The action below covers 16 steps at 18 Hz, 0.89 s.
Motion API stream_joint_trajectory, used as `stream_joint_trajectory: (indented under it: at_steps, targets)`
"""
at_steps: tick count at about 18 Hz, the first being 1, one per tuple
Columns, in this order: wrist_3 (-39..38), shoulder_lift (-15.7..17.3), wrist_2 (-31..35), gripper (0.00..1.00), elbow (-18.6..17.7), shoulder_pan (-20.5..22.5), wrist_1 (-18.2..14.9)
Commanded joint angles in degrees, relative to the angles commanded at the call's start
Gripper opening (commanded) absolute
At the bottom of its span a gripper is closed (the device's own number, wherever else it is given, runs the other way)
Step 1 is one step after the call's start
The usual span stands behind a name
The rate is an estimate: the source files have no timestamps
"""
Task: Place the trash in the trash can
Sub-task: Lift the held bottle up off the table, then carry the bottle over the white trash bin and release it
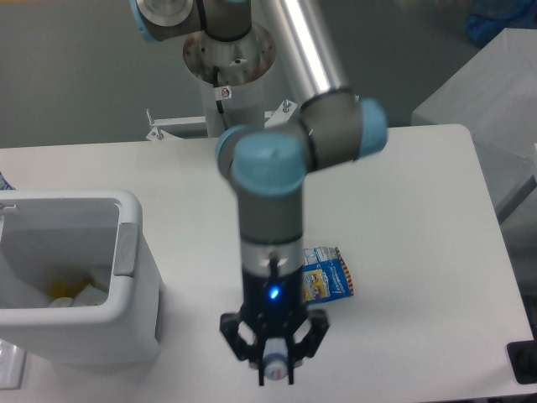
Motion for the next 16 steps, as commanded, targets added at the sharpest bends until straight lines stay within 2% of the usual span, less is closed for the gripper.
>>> stream_joint_trajectory:
  at_steps: [4,10,16]
  targets:
    - [-5.5,1.9,-0.5,0.37,1.4,1.0,0.1]
    - [-6.5,3.4,-0.5,0.37,2.3,0.0,0.1]
    - [-6.1,6.3,-0.5,0.37,3.3,-4.7,0.2]
